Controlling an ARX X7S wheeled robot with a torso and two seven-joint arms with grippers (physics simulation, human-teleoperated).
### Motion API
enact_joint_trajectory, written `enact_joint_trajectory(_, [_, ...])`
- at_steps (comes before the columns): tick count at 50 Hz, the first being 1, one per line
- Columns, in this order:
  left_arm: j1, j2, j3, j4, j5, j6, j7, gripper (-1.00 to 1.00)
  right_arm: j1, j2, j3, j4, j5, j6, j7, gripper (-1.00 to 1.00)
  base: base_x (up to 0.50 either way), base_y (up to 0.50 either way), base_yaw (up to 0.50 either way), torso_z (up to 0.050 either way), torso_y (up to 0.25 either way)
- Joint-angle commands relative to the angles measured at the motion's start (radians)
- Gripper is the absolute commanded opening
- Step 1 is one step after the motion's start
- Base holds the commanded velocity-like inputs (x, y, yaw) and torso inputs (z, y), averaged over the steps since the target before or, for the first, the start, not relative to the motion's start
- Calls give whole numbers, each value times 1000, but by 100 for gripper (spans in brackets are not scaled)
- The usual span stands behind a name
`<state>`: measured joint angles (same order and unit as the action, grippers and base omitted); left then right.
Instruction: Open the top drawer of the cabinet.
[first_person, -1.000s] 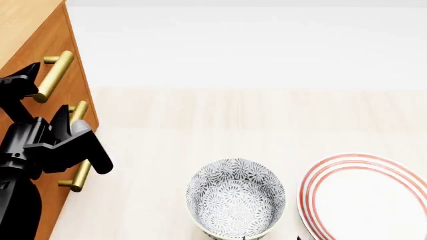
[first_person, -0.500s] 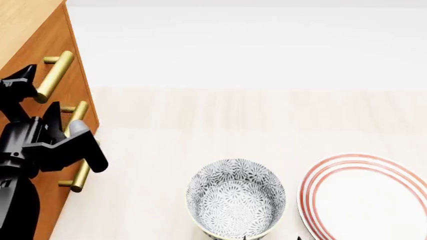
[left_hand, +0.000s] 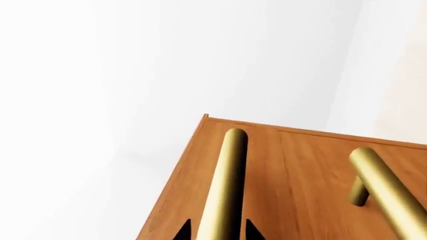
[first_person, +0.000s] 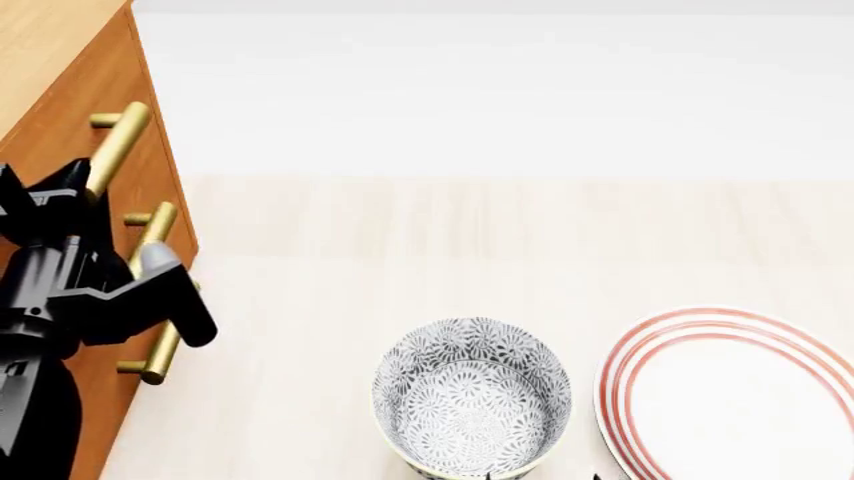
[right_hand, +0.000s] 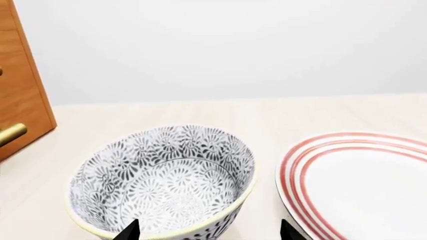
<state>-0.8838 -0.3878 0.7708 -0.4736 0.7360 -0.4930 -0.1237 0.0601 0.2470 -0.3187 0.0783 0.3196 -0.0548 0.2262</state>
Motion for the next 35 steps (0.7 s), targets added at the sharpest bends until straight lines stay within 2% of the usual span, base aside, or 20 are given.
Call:
enact_joint_trajectory(1, [21, 37, -1, 83, 28, -39, 40, -100, -6, -12, 12, -5, -12, -4, -17, 100, 0, 0, -3, 0, 0])
enact_joint_trajectory(9, [9, 85, 33, 101, 40, -29, 53, -100, -8, -8, 7, -11, -5, -5, -21, 100, 4, 0, -3, 0, 0])
enact_joint_trajectory(35, [6, 156, 101, 157, 66, -25, 93, -100, -11, 1, -8, -12, 18, -7, -34, 100, 1, 0, -3, 0, 0])
